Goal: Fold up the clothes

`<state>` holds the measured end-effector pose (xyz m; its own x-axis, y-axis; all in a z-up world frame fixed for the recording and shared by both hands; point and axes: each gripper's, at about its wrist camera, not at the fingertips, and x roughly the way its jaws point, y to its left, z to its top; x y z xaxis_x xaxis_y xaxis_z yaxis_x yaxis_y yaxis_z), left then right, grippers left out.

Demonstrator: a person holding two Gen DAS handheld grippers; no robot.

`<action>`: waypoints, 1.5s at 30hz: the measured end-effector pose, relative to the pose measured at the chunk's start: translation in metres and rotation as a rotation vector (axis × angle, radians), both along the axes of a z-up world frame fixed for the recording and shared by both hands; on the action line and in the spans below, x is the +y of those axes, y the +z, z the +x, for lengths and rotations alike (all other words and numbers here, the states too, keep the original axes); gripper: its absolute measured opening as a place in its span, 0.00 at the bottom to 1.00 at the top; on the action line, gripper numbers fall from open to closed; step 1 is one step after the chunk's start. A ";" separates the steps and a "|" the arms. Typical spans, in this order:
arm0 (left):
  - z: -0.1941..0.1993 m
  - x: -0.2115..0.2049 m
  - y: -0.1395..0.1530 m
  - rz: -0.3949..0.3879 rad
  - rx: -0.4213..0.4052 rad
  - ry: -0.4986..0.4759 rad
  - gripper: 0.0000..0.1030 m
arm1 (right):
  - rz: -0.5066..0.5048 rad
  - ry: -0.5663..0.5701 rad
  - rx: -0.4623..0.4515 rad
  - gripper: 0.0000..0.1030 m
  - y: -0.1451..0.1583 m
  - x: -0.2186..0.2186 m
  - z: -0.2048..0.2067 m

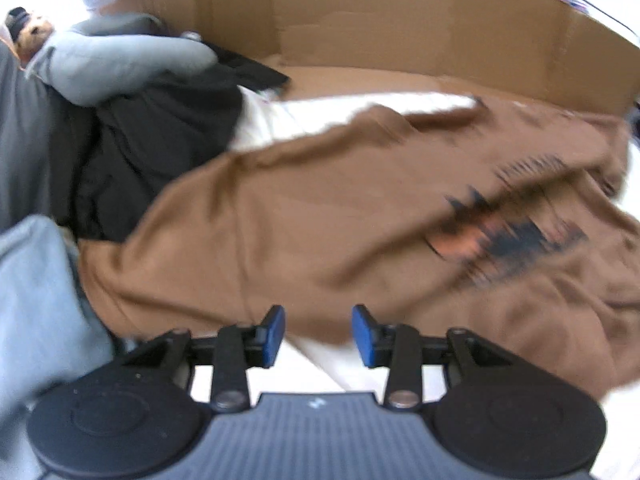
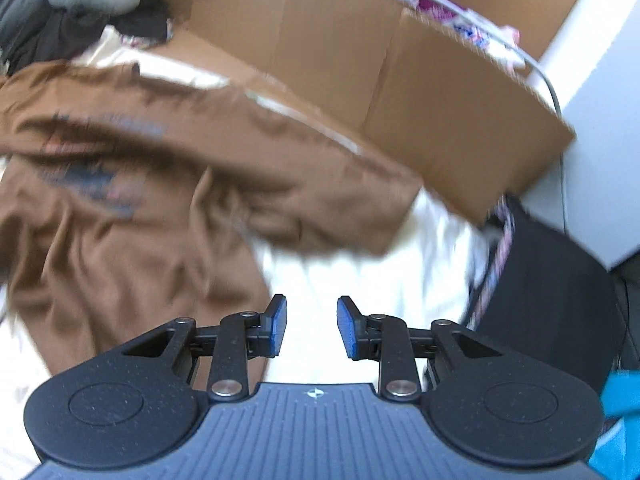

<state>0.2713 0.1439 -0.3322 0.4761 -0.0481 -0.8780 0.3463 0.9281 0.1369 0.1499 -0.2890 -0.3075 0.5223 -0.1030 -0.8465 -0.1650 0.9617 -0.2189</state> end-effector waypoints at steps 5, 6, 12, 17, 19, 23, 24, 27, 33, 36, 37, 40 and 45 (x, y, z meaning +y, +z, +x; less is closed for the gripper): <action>-0.033 -0.005 -0.005 0.012 0.051 -0.025 0.39 | 0.020 -0.001 0.056 0.33 0.004 -0.004 -0.045; -0.039 -0.007 -0.005 0.012 0.056 -0.026 0.39 | 0.023 -0.007 0.057 0.33 0.004 -0.005 -0.051; -0.064 -0.013 -0.015 -0.010 0.117 -0.017 0.39 | 0.098 -0.071 0.135 0.33 -0.020 -0.009 -0.076; -0.079 -0.016 -0.029 -0.051 0.169 0.040 0.36 | 0.135 -0.128 0.178 0.34 -0.044 -0.010 -0.105; -0.086 -0.019 -0.034 -0.072 0.195 0.051 0.36 | 0.147 -0.118 0.175 0.34 -0.047 -0.008 -0.110; -0.096 -0.024 -0.040 -0.112 0.262 0.085 0.36 | 0.174 -0.144 0.171 0.36 -0.054 -0.008 -0.108; -0.097 -0.024 -0.040 -0.127 0.277 0.089 0.36 | 0.179 -0.141 0.171 0.36 -0.055 -0.007 -0.106; -0.105 -0.028 -0.036 -0.191 0.309 0.069 0.36 | 0.184 -0.118 0.172 0.37 -0.059 -0.001 -0.101; -0.111 -0.026 -0.041 -0.322 0.416 0.182 0.36 | 0.182 -0.097 0.182 0.38 -0.065 0.004 -0.097; -0.107 -0.019 -0.050 -0.386 0.461 0.315 0.36 | 0.180 -0.096 0.180 0.38 -0.066 0.004 -0.097; -0.106 -0.016 -0.053 -0.414 0.476 0.355 0.35 | 0.178 -0.096 0.176 0.38 -0.065 0.005 -0.097; -0.106 -0.013 -0.056 -0.456 0.495 0.427 0.35 | 0.187 -0.092 0.168 0.40 -0.065 0.004 -0.097; -0.108 -0.009 -0.062 -0.472 0.528 0.537 0.35 | 0.211 -0.113 0.163 0.41 -0.069 0.003 -0.090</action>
<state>0.1634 0.1353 -0.3939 0.0771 -0.3473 -0.9346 -0.2421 0.9028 -0.3555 0.0594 -0.2859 -0.3765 0.3729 0.0349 -0.9272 -0.0712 0.9974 0.0089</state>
